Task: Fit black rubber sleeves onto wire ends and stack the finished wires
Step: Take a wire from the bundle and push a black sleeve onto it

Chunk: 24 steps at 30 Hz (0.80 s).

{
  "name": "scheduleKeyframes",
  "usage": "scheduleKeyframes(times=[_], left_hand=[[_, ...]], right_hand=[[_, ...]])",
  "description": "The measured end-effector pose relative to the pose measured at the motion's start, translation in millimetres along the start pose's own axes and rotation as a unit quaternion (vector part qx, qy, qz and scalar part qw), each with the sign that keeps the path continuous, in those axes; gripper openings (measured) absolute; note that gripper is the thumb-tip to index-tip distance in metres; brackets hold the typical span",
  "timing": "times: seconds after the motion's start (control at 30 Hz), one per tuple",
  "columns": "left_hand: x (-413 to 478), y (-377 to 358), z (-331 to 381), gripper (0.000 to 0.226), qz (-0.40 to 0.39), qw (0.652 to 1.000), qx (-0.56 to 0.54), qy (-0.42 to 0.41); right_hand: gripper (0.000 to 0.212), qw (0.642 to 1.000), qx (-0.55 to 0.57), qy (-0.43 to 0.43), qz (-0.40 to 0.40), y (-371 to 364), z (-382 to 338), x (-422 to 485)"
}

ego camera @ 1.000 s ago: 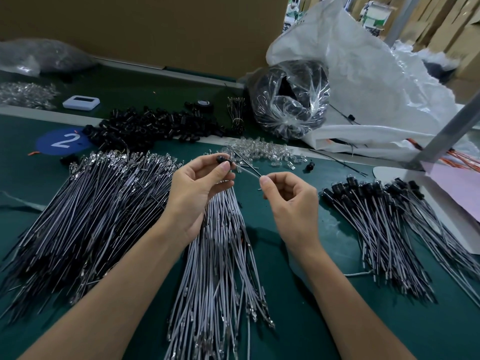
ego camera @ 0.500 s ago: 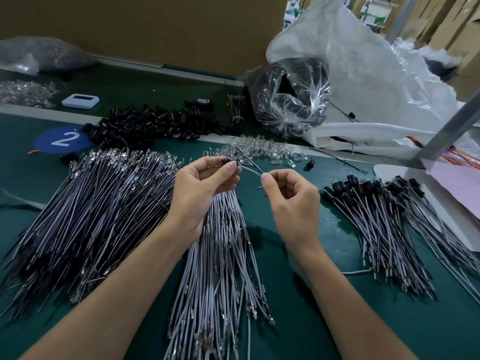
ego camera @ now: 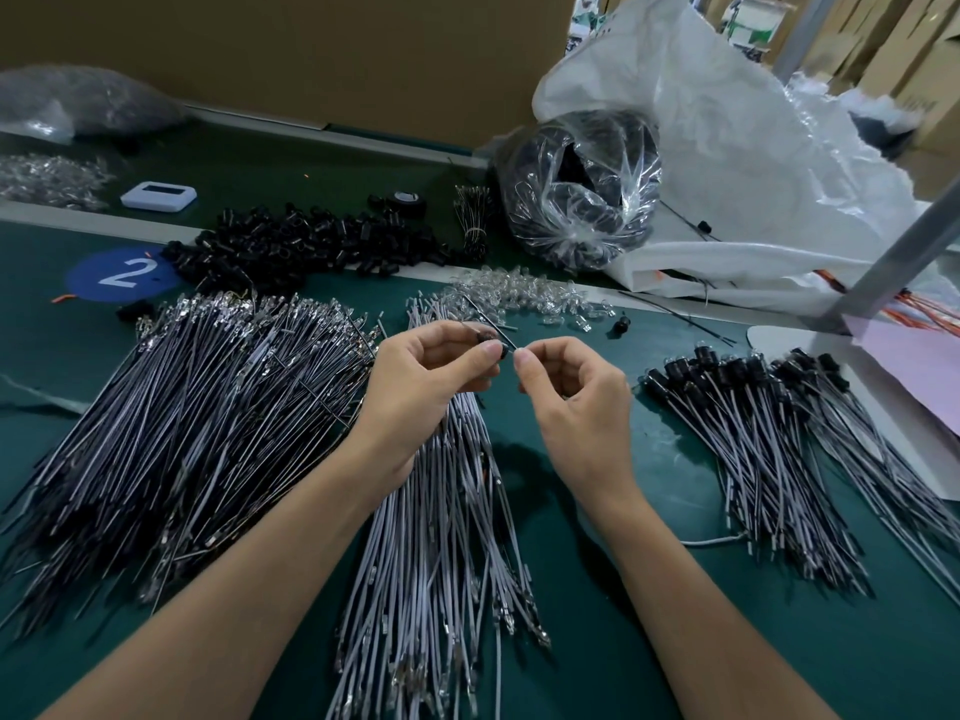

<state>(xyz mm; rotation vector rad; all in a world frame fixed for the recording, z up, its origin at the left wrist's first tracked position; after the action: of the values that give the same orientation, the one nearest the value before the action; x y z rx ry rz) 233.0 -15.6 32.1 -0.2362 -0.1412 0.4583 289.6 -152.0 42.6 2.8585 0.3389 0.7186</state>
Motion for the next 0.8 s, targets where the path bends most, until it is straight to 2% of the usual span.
scheduleKeyframes(times=[0.07,0.2,0.37,0.5,0.8], left_hand=[[2,2,1,0.013,0.004,0.999,-0.033,0.003],[3,5,2,0.011,0.02,0.997,-0.075,0.018],[5,16,3,0.02,0.075,0.983,-0.163,0.047],[7,25,1,0.021,0.107,0.971,-0.205,0.053],[8,25,1,0.02,0.107,0.967,-0.224,0.054]], right_hand=[[0.012,1.0,-0.003,-0.003,-0.003,0,1,1],[0.011,1.0,-0.004,0.004,0.017,3,0,1],[0.011,0.997,-0.022,0.037,0.069,18,-5,7],[0.006,0.997,-0.049,0.053,0.038,16,-7,6],[0.004,0.996,-0.071,0.06,0.012,10,-6,4]])
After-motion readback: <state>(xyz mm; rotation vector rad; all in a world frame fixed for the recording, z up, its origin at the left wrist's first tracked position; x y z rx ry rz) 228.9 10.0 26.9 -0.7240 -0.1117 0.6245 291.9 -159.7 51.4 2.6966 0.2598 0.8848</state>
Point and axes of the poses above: each hand's wrist, its own x-axis towards the middle knuckle, its own y-axis out of the back of the hand, z = x × y, the point moved 5 cm from there along x, towards the middle knuckle, and after that the axes turned 2 degrees about x, right-handed, at the moved point
